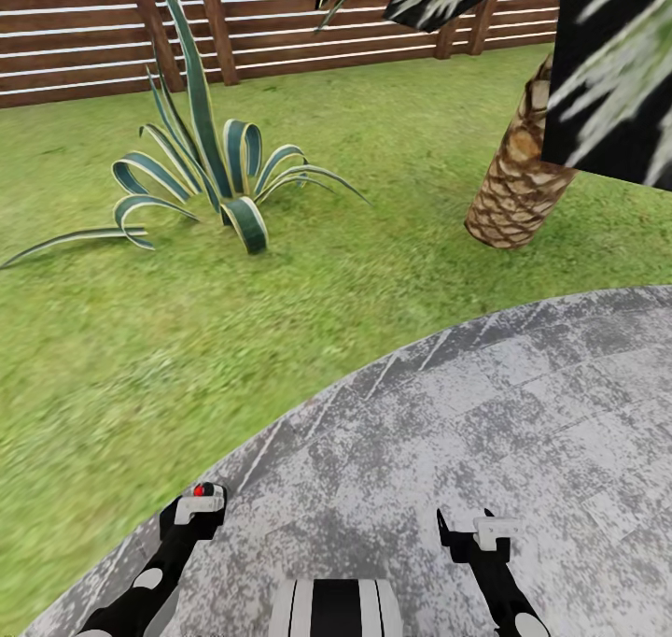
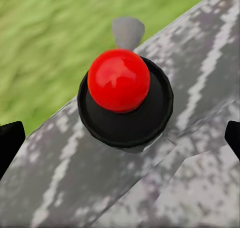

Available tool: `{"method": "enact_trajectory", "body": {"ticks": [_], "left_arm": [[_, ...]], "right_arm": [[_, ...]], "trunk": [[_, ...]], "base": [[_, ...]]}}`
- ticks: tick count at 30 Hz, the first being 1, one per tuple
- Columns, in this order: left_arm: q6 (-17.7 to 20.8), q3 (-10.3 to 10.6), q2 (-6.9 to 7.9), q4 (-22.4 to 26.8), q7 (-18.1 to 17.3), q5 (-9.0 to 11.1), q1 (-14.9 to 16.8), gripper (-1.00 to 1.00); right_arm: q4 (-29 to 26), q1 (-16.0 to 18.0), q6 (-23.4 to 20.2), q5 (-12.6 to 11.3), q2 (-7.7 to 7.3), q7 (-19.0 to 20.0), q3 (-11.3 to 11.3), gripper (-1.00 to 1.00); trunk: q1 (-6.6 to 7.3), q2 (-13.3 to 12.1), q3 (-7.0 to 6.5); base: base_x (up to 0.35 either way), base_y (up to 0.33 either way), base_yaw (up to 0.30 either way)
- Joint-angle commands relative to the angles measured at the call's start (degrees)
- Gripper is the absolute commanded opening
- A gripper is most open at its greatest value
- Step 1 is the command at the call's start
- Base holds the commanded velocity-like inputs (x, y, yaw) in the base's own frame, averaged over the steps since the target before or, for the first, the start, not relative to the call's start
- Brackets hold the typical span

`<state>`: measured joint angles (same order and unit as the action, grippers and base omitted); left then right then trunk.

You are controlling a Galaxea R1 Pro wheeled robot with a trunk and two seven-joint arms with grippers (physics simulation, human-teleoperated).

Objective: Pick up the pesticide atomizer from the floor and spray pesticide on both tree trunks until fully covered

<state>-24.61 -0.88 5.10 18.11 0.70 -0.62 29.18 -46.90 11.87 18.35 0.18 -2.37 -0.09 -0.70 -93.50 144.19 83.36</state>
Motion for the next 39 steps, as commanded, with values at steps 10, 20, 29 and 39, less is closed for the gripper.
{"method": "enact_trajectory", "body": {"ticks": [10,20,29,39], "left_arm": [[0.04,-0.03,0.01,0.02,0.00,0.00,0.00,1.00],[0.08,-0.04,0.00,0.07,0.00,0.00,0.00,1.00],[0.09,-0.09,0.02,0.08,0.09,0.00,0.00,1.00],[0.09,-0.13,0.09,0.09,0.09,0.06,0.00,-1.00]], "right_arm": [[0.02,0.00,0.00,0.00,0.00,0.00,0.00,1.00],[-0.03,0.00,0.02,0.00,0.00,0.00,0.00,1.00],[-0.03,0.00,0.02,0.00,0.00,0.00,0.00,1.00],[-0.03,0.00,-0.01,0.01,0.00,0.00,0.00,1.00]], "trunk": [[0.00,0.00,0.00],[0.00,0.00,0.00],[0.00,0.00,0.00],[0.00,0.00,0.00]], "base": [[0.000,0.000,0.000],[0.019,0.000,0.000],[0.017,0.000,0.000],[0.000,0.000,0.000]]}}
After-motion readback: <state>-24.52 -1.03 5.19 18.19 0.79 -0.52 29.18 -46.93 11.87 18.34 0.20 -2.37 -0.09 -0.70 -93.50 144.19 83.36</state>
